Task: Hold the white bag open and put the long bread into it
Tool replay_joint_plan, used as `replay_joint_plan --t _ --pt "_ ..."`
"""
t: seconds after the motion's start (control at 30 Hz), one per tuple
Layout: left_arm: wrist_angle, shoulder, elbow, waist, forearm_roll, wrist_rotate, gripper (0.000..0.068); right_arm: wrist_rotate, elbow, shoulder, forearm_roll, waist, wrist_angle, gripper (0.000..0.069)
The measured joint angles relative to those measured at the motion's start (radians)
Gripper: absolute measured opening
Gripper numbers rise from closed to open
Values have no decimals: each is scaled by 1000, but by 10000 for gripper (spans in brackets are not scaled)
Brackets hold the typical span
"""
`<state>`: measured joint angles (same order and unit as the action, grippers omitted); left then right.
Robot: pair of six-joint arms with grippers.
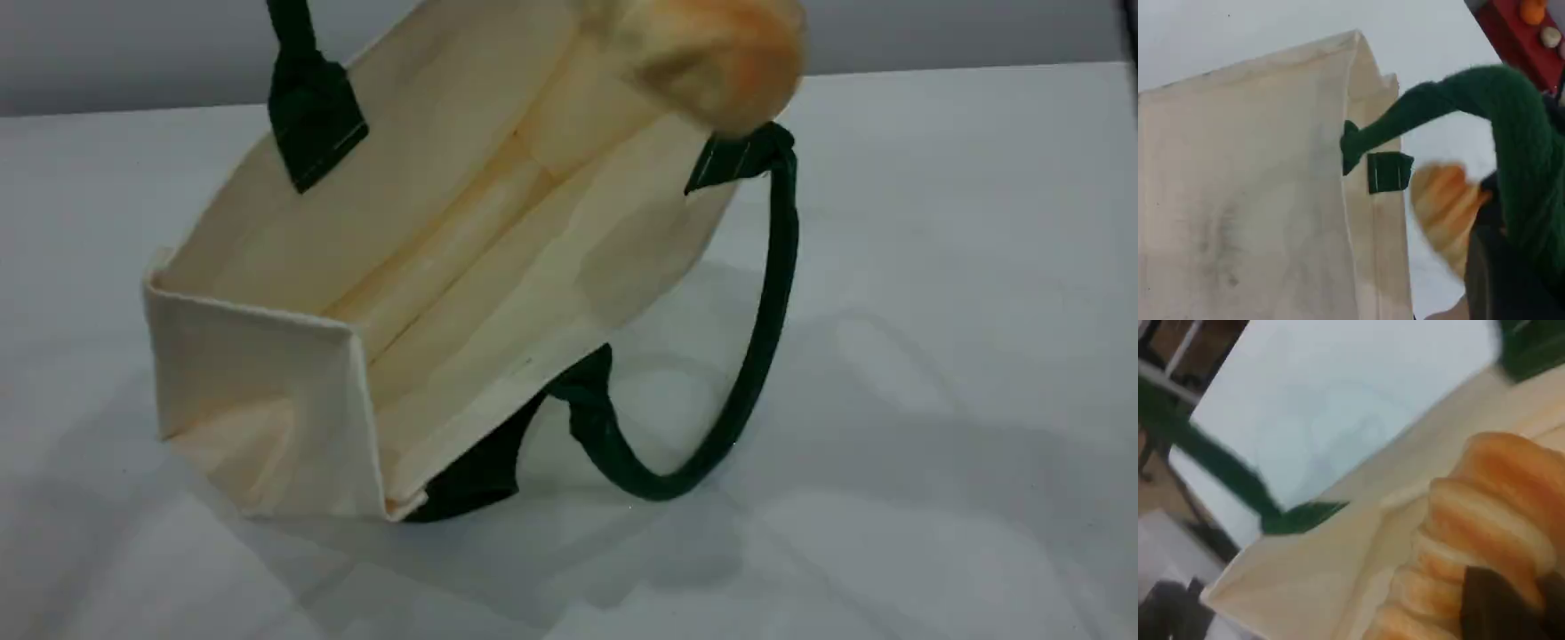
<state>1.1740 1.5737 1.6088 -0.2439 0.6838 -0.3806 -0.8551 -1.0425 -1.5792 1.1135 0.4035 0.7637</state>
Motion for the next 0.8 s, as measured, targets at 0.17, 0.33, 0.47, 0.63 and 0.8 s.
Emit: replay_joint_plan --t 0.17,0.33,0.47,0.63,0.8 --pt "14 -1 0 0 0 1 83 -1 0 -85 40 83 -97 62" --pt "42 -1 0 0 6 0 83 -60 -1 -188 132 118 -213 59" --pt "42 -1 0 0 7 2 83 -114 -1 -253 220 116 -313 59" --pt "42 -1 0 0 7 3 83 -251 -2 -300 361 116 -331 64" --pt "42 -1 0 0 7 3 83 -394 -2 -307 488 116 -282 151"
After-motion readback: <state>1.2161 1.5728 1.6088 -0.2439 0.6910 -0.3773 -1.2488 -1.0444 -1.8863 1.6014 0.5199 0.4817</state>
